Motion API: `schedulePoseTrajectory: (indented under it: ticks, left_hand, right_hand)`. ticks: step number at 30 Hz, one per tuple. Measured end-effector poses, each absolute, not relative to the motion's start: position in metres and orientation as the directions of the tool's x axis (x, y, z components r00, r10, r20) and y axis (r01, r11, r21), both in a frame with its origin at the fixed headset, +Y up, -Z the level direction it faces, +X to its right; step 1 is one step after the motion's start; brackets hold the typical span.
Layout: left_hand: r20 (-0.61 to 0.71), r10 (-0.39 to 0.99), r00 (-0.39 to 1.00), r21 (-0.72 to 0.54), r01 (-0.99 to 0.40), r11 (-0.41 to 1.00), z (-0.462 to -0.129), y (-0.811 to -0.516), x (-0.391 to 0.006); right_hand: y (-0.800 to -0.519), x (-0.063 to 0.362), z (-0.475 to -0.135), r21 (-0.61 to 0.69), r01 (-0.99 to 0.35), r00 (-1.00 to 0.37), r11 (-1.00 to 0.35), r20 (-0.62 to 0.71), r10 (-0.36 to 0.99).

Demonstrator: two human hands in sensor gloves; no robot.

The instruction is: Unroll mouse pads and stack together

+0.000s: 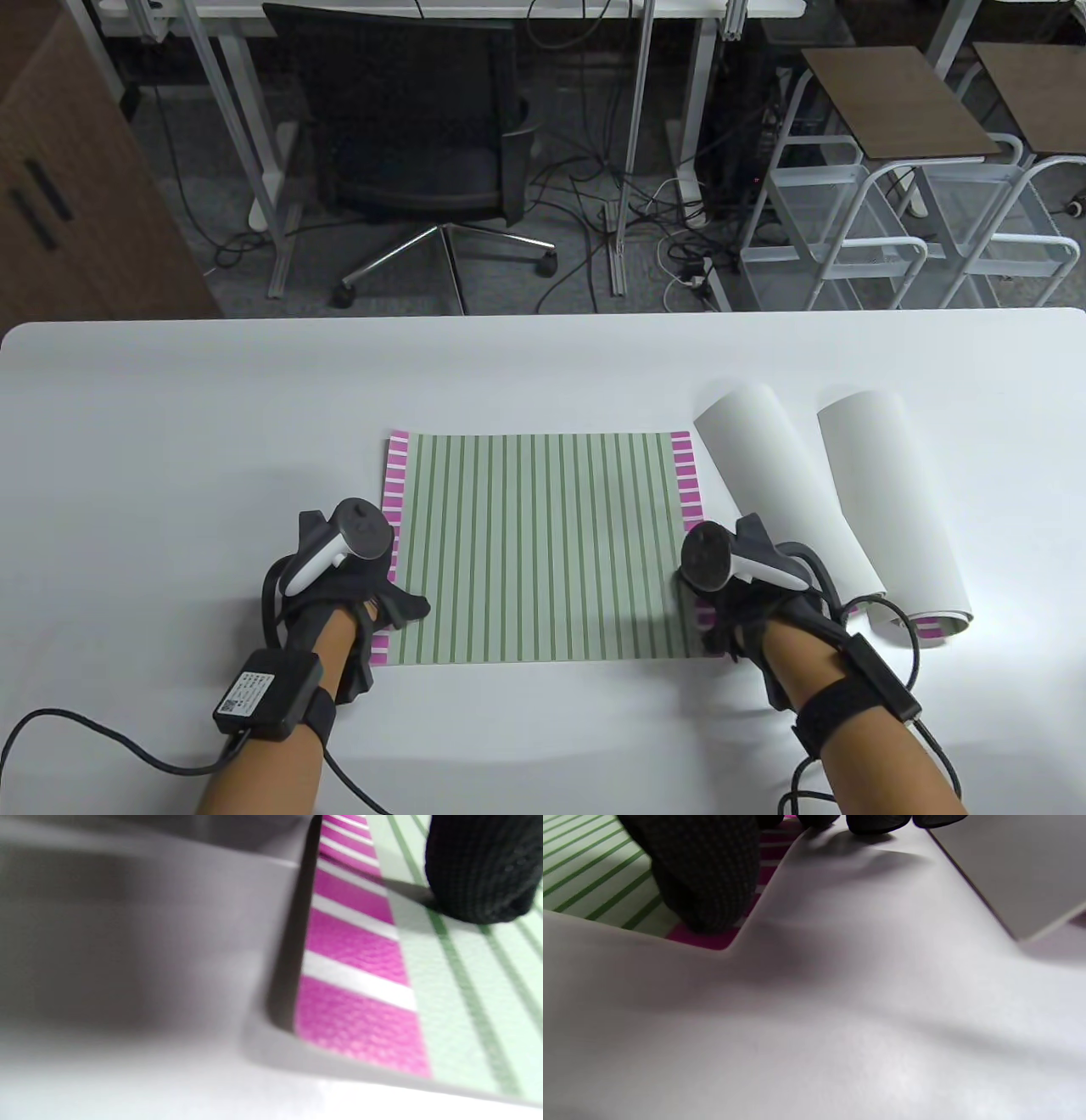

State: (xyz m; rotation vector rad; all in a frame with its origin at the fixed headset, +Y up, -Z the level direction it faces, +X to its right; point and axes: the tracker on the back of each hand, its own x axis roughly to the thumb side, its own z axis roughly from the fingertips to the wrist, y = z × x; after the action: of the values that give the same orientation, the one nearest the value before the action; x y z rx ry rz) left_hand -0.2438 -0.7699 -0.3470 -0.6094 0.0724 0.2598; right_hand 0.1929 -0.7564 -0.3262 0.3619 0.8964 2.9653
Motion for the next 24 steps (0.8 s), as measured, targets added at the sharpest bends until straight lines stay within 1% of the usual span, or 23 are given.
schedulePoseTrajectory:
  ticks: [2,6,7,8,9,10,11,12,13,14,15,17,19,21,24]
  left_hand:
    - [-0.139,0.217,0.966,-0.547,-0.258,0.796,-0.347,-0.77,-0.244]
    - [-0.121,0.212,0.97,-0.516,-0.244,0.821,-0.344,-0.769,-0.244]
    - [-0.109,0.217,0.97,-0.496,-0.242,0.834,-0.343,-0.767,-0.244]
    - [-0.089,0.223,0.971,-0.464,-0.239,0.853,-0.342,-0.762,-0.244]
    - [-0.083,0.266,0.96,-0.428,-0.275,0.861,-0.342,-0.753,-0.245]
    - [-0.078,0.323,0.943,-0.394,-0.327,0.859,-0.341,-0.746,-0.246]
    - [-0.046,0.449,0.892,-0.332,-0.438,0.836,-0.34,-0.734,-0.247]
    - [0.011,0.579,0.815,-0.282,-0.553,0.784,-0.338,-0.722,-0.246]
    - [0.05,0.651,0.757,-0.254,-0.621,0.742,-0.337,-0.714,-0.246]
    - [0.1,0.751,0.653,-0.23,-0.719,0.656,-0.335,-0.702,-0.245]
    - [0.139,0.823,0.551,-0.235,-0.788,0.568,-0.333,-0.692,-0.244]
    - [0.236,0.903,0.359,-0.251,-0.875,0.414,-0.33,-0.677,-0.242]
    - [0.272,0.928,0.254,-0.289,-0.898,0.331,-0.327,-0.669,-0.239]
    - [0.298,0.934,0.199,-0.369,-0.878,0.305,-0.324,-0.665,-0.235]
    - [0.324,0.927,0.188,-0.462,-0.824,0.328,-0.323,-0.666,-0.229]
  right_hand:
    - [-0.757,0.193,-0.326,0.536,0.025,-0.973,-0.844,0.207,0.103]
    - [-0.752,0.185,-0.327,0.528,0.089,-0.972,-0.845,0.231,0.041]
    - [-0.745,0.183,-0.33,0.507,0.102,-0.97,-0.856,0.241,0.027]
    - [-0.733,0.184,-0.333,0.466,0.068,-0.974,-0.882,0.223,0.043]
    - [-0.72,0.187,-0.339,0.408,-0.033,-0.979,-0.913,0.169,0.111]
    - [-0.711,0.19,-0.342,0.377,-0.103,-0.978,-0.92,0.131,0.163]
    - [-0.698,0.197,-0.349,0.328,-0.216,-0.966,-0.92,0.066,0.25]
    - [-0.687,0.205,-0.355,0.28,-0.3,-0.949,-0.912,0.008,0.314]
    - [-0.681,0.21,-0.359,0.251,-0.341,-0.938,-0.906,-0.026,0.346]
    - [-0.674,0.218,-0.364,0.201,-0.387,-0.922,-0.9,-0.074,0.38]
    - [-0.669,0.227,-0.37,0.162,-0.414,-0.91,-0.896,-0.115,0.399]
    - [-0.665,0.239,-0.376,0.101,-0.444,-0.888,-0.89,-0.184,0.422]
    - [-0.668,0.25,-0.382,0.083,-0.441,-0.88,-0.894,-0.236,0.413]
    - [-0.677,0.26,-0.387,0.08,-0.438,-0.867,-0.896,-0.3,0.397]
    - [-0.697,0.271,-0.391,0.11,-0.449,-0.843,-0.886,-0.382,0.38]
